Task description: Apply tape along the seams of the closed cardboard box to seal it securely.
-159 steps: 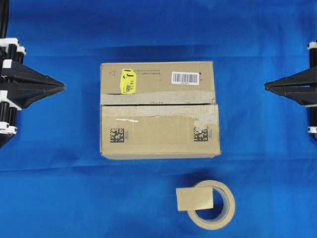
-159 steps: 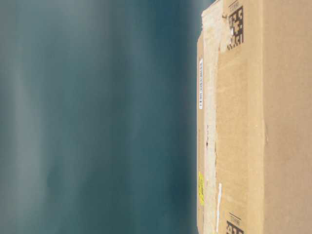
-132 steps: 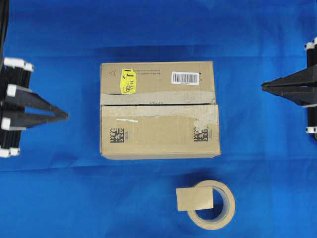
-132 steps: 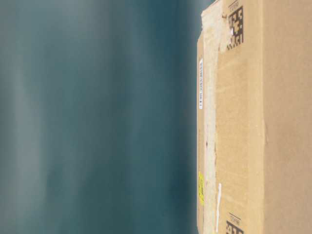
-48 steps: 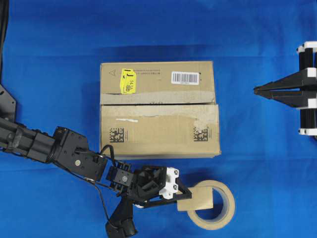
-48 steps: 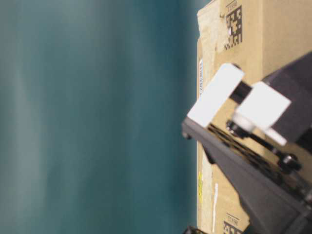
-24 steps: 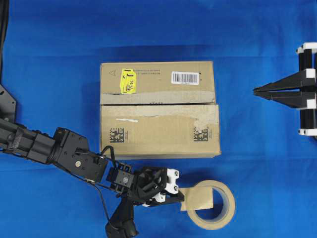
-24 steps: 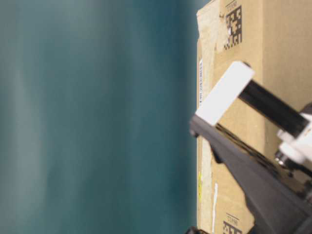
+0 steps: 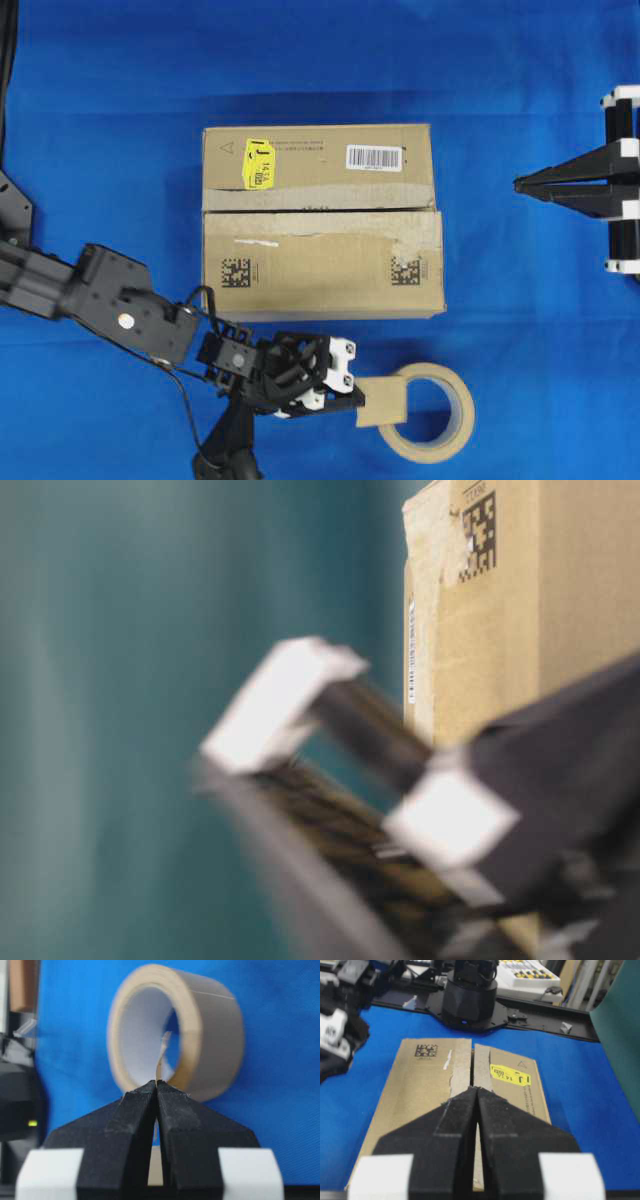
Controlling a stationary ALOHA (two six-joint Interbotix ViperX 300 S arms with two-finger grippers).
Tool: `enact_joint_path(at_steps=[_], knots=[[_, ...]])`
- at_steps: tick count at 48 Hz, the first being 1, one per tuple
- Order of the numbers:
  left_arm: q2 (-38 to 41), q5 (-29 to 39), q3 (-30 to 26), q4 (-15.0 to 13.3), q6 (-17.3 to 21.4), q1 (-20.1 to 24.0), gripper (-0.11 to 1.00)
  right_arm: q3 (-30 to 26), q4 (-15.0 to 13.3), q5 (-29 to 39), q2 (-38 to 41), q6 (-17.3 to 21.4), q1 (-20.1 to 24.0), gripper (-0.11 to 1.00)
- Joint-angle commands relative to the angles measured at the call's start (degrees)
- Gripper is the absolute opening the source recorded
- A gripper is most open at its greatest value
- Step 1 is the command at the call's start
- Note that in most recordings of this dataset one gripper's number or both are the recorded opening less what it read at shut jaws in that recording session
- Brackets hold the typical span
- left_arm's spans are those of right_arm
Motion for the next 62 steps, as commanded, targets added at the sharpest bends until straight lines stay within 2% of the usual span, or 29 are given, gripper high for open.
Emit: enact_joint_path(at_steps=[1,13,25,30,42,53,62], knots=[[-4.4,1.0,-0.8,0.2,1.1,0.4,0.0,-1.6,-0.1,-0.3,-0.1,0.2,0.0,0.02],[-12.8,3.4,1.2,0.2,7.1,2.3,0.0,-1.8,-0.1,-0.4,-0.1,0.2,0.0,0.02],[-20.8,3.4,4.7,0.3,8.4,7.2,0.0,-1.8,-0.1,-0.4,-0.1,0.2,0.1,0.02],[-23.0,3.4,6.1,0.3,10.2,9.3,0.0,-1.8,-0.1,-0.4,-0.1,0.2,0.0,0.02],[-24.3,3.4,7.5,0.3,13.8,14.0,0.0,-1.8,-0.2,-0.5,0.0,0.2,0.1,0.02],[-23.5,3.4,7.6,0.3,14.2,18.3,0.0,-1.6,-0.2,-0.5,0.2,0.0,-0.1,0.02],[-21.5,3.1,7.6,0.2,14.1,19.1,0.0,-1.5,-0.2,-0.5,0.5,-0.1,-1.0,0.02]])
